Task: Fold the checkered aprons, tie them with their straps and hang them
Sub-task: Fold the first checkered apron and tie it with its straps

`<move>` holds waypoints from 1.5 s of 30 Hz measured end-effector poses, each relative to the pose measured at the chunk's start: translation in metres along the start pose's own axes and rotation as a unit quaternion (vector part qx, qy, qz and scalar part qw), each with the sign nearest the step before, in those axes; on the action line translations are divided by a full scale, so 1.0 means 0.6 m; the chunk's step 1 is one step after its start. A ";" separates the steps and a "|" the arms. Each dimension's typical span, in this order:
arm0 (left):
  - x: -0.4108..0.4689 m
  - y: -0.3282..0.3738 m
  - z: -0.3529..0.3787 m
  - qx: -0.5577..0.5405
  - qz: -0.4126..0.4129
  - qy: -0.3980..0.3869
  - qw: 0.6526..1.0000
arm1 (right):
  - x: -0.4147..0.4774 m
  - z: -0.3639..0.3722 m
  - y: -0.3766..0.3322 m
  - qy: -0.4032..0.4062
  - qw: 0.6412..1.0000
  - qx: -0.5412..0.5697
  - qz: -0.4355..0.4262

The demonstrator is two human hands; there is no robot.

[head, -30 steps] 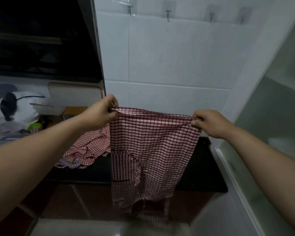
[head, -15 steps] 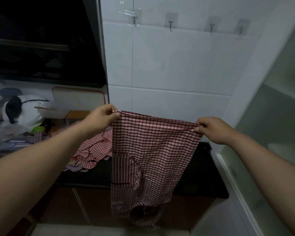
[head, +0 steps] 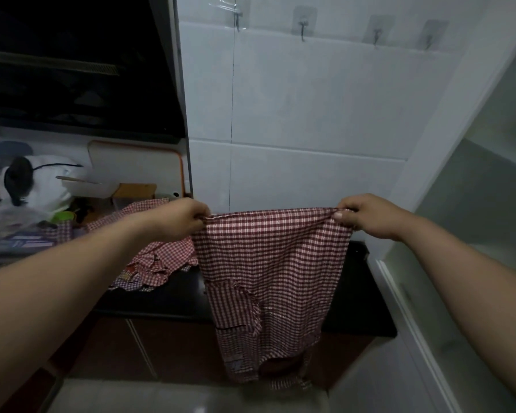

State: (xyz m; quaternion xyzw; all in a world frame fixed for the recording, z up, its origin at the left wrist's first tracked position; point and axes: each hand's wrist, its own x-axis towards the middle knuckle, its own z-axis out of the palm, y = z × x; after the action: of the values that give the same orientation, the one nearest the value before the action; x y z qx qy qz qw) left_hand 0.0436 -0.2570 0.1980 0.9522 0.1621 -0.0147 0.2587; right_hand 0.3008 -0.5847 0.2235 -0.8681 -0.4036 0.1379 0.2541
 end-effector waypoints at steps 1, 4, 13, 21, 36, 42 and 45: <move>0.000 0.005 0.001 0.020 0.000 0.001 1.000 | 0.002 0.001 -0.004 0.002 1.000 0.006 -0.003; -0.009 0.022 0.006 -0.046 -0.005 0.030 0.998 | 0.003 -0.001 -0.020 0.011 0.995 0.097 0.004; 0.022 0.065 -0.017 -0.199 -0.049 0.131 0.970 | 0.024 -0.012 -0.041 0.016 0.963 0.260 0.075; 0.057 0.082 0.002 -0.196 -0.071 0.199 0.958 | 0.049 0.039 -0.046 0.178 0.970 0.150 0.075; 0.087 0.143 0.043 -0.258 -0.136 0.121 0.949 | 0.048 0.095 -0.102 0.197 0.980 0.012 0.018; 0.100 0.188 0.054 -0.406 -0.138 0.092 0.899 | 0.061 0.117 -0.162 0.084 0.994 0.070 0.009; 0.103 0.185 0.052 -0.423 -0.130 0.100 0.891 | 0.058 0.123 -0.173 0.055 0.992 0.112 0.022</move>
State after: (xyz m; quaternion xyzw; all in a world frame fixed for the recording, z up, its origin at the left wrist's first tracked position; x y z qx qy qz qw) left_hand 0.1388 -0.3443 0.2185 0.7199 0.2999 0.1168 0.6150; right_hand 0.2243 -0.4769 0.2182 -0.8492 -0.3517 0.1403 0.3681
